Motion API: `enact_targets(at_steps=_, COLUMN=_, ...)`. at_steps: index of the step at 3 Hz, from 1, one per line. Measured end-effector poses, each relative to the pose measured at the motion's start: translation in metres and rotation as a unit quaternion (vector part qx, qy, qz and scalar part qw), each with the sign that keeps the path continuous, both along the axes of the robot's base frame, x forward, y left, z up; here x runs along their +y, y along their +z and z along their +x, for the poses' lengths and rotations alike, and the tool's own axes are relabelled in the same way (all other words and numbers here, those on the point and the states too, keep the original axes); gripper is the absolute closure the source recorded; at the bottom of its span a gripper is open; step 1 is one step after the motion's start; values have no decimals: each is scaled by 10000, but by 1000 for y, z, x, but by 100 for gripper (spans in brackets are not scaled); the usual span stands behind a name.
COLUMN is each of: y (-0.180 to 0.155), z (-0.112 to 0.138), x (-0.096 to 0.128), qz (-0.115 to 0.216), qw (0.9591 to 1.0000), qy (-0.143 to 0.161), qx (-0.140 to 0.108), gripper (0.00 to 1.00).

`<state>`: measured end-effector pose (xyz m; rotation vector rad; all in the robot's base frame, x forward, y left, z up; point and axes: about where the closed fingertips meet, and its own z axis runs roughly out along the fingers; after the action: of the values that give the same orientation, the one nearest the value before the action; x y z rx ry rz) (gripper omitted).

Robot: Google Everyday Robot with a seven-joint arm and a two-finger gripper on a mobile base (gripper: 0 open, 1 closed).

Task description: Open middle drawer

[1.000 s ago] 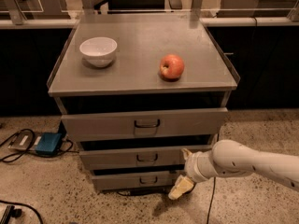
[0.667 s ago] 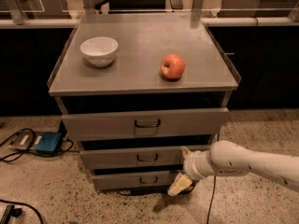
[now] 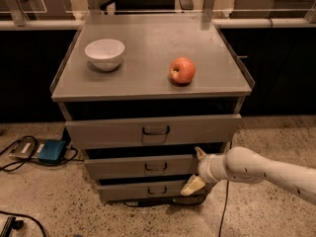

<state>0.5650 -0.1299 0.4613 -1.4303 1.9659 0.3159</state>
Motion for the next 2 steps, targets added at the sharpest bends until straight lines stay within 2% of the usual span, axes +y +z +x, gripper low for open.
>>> enact_targets(at_steps=1, y=0, z=0, x=0, qz=2, qw=10000, qy=4, qx=-2, gripper=0)
enact_targets(at_steps=2, y=-9, z=6, x=7, qz=-66, qw=9999, qy=57, qx=-128, gripper=0)
